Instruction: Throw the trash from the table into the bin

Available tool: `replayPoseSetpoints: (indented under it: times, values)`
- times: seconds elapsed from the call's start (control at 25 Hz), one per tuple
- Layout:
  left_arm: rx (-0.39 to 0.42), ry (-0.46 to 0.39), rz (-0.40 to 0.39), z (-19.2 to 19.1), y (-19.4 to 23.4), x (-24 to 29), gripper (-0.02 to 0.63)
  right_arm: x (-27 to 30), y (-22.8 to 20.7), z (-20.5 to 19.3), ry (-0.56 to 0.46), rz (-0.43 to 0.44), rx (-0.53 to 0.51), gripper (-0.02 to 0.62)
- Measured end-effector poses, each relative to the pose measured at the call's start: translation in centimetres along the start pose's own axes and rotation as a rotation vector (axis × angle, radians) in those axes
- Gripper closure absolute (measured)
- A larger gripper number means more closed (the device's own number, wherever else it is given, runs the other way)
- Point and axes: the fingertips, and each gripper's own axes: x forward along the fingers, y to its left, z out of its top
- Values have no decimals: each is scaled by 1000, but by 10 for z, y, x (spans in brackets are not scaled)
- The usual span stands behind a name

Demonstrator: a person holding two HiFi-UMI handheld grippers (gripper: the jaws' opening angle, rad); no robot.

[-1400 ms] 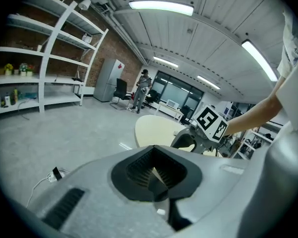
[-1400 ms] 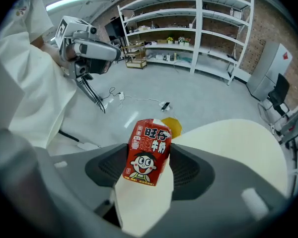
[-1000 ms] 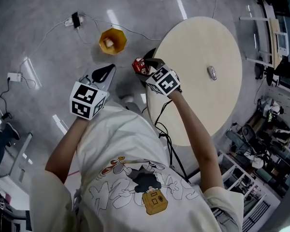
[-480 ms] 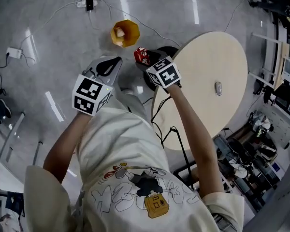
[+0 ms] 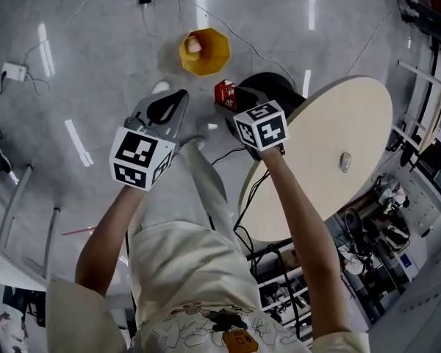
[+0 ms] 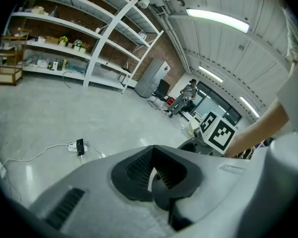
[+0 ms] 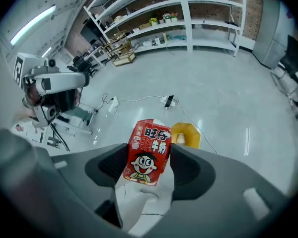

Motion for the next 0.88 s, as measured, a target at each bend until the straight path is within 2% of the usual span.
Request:
replayPoseSetpoints:
  times: [0.16, 0.32, 0.56, 0.76, 0.88]
  values:
    - [-55, -10, 31, -14, 42, 28, 600, 35, -28, 6, 0, -6, 123, 319]
    - [-54, 29, 30, -37, 65, 51, 600, 67, -48, 11, -54, -1, 278, 319]
    - [-67, 48, 37, -66, 105, 89, 600, 146, -92, 1, -15, -74, 386, 319]
    - [-111, 64, 32, -98, 128, 119, 600, 206, -118, -9, 3, -81, 420, 319]
    - [-110, 88, 21, -127, 143, 135, 600, 239, -133, -17, 3, -94, 445, 319]
